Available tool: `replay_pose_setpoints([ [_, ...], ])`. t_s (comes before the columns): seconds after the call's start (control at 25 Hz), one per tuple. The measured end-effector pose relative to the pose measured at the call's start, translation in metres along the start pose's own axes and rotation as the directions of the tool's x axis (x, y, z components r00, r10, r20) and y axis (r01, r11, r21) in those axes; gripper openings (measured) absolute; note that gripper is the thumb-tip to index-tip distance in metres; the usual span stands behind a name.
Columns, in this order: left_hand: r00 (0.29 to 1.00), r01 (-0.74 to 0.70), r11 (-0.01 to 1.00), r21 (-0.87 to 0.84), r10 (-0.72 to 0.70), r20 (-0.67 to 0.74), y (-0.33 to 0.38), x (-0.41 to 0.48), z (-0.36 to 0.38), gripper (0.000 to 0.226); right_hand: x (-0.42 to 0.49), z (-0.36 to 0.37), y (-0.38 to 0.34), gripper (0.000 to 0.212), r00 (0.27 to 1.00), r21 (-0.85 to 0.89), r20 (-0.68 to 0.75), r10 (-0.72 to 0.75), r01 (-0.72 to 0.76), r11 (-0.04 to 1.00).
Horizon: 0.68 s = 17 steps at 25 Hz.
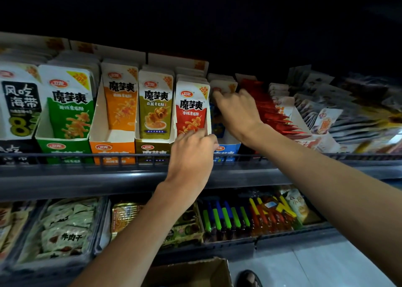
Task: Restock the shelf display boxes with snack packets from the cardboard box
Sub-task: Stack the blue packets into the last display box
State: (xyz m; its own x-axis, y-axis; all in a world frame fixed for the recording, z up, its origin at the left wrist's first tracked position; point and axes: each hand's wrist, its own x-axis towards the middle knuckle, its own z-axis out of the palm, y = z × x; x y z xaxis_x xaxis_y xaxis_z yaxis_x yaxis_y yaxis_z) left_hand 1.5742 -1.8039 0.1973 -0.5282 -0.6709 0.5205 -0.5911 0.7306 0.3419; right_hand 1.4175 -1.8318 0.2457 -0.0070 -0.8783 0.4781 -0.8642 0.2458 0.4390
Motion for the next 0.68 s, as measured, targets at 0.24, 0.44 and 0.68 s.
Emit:
replay_pose_setpoints([
  [0.24, 1.0, -0.014, 1.0, -0.015, 0.013, -0.017, -0.002, -0.001, 0.0, 0.021, 0.004, -0.002, -0.005, 0.033, 0.999, -0.076, 0.046, 0.014, -0.011, 0.997],
  [0.44, 0.999, -0.044, 0.999, -0.002, 0.044, -0.01, -0.004, -0.001, 0.002, 0.02, 0.003, -0.005, -0.007, 0.036, 0.998, -0.062, 0.065, 0.014, -0.01, 0.998],
  [0.68, 0.995, -0.097, 0.995, 0.018, 0.097, -0.013, -0.007, -0.017, -0.008, 0.031, -0.024, -0.02, 0.002, 0.012, 0.999, 0.185, 0.012, 0.049, -0.05, 0.981],
])
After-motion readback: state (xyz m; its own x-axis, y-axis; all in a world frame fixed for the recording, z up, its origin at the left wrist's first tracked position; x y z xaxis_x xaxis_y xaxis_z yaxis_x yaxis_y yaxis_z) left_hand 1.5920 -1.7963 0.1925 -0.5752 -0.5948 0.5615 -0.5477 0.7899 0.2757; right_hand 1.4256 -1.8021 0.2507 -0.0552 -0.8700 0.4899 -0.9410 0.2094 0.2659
